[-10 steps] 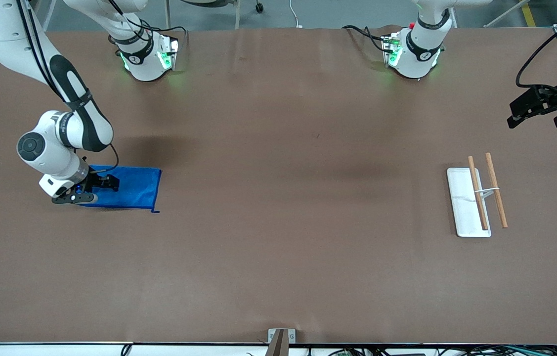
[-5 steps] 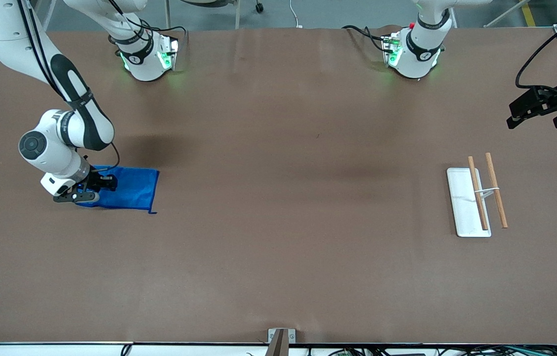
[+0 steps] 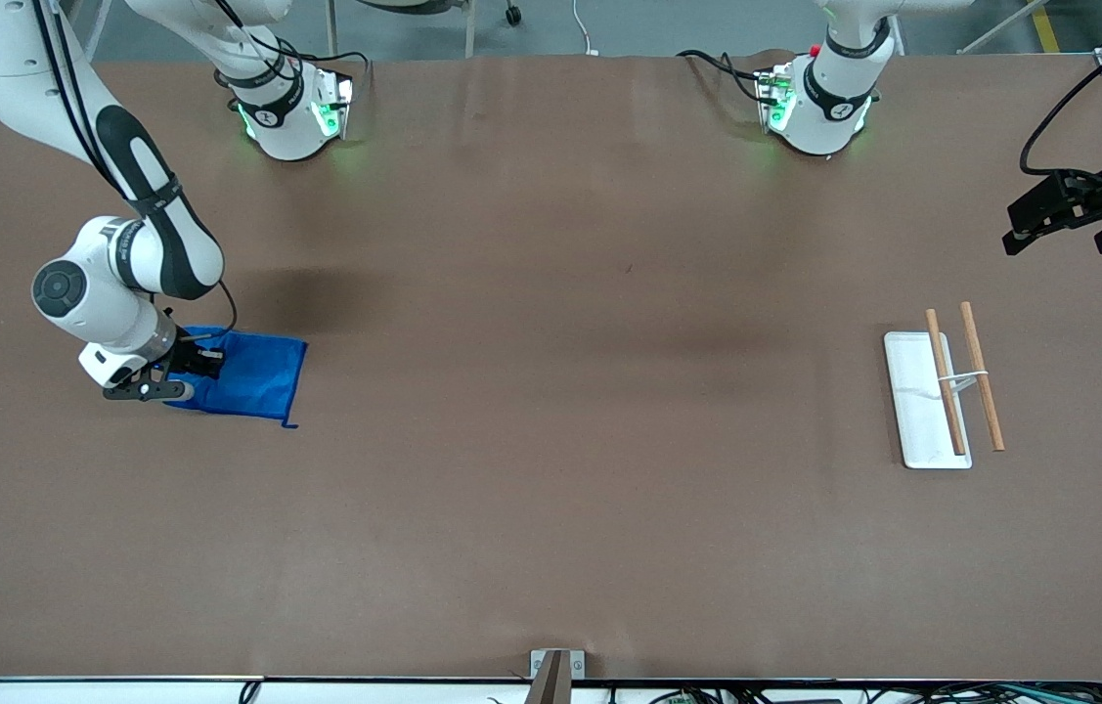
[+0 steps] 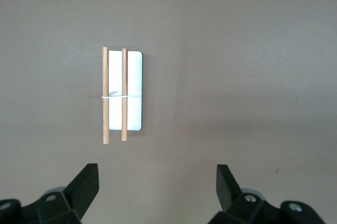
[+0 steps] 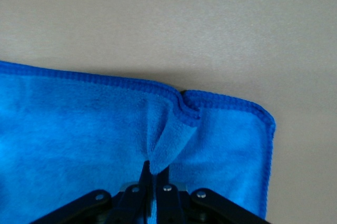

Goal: Right arm passes towel to left arm to hang
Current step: 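Close the right gripper on the blue towel's edge, then lift the towel with the right gripper while the left gripper approaches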

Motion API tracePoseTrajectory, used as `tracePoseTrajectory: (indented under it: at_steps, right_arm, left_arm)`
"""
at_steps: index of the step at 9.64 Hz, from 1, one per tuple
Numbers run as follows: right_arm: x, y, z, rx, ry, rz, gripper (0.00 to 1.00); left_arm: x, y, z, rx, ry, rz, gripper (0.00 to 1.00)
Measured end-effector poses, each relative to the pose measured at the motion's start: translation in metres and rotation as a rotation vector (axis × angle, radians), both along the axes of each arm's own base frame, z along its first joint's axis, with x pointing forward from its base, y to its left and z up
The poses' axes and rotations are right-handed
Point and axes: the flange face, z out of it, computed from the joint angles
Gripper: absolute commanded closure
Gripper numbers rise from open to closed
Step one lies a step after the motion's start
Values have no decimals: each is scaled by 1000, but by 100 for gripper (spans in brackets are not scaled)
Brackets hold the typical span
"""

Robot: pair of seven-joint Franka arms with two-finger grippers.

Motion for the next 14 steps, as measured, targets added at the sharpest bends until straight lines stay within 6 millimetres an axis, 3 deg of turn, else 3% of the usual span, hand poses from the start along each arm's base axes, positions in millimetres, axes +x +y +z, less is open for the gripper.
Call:
tracePoseTrajectory:
  at_steps: [2, 3, 4, 6, 10, 14]
  right_arm:
    - [27, 12, 60, 24, 68, 21, 100]
    - [39, 26, 98, 31, 85, 25, 100]
    - [49, 52, 133, 30, 90, 13, 100]
    - [56, 140, 170, 29, 76, -1, 100]
    - [37, 300, 191, 370, 55, -34, 100]
    - [-1, 440, 234, 739, -39, -129, 100]
  left_arm:
    - [0, 0, 0, 0, -2, 1, 1]
    - [0, 1, 1, 0, -4, 1, 1]
    - [0, 1, 1, 0, -5, 1, 1]
    - [0, 0, 3, 0, -9, 0, 0]
    - [-3, -5, 11, -1, -23, -9, 0]
    - [-9, -50, 9, -54, -2, -82, 0]
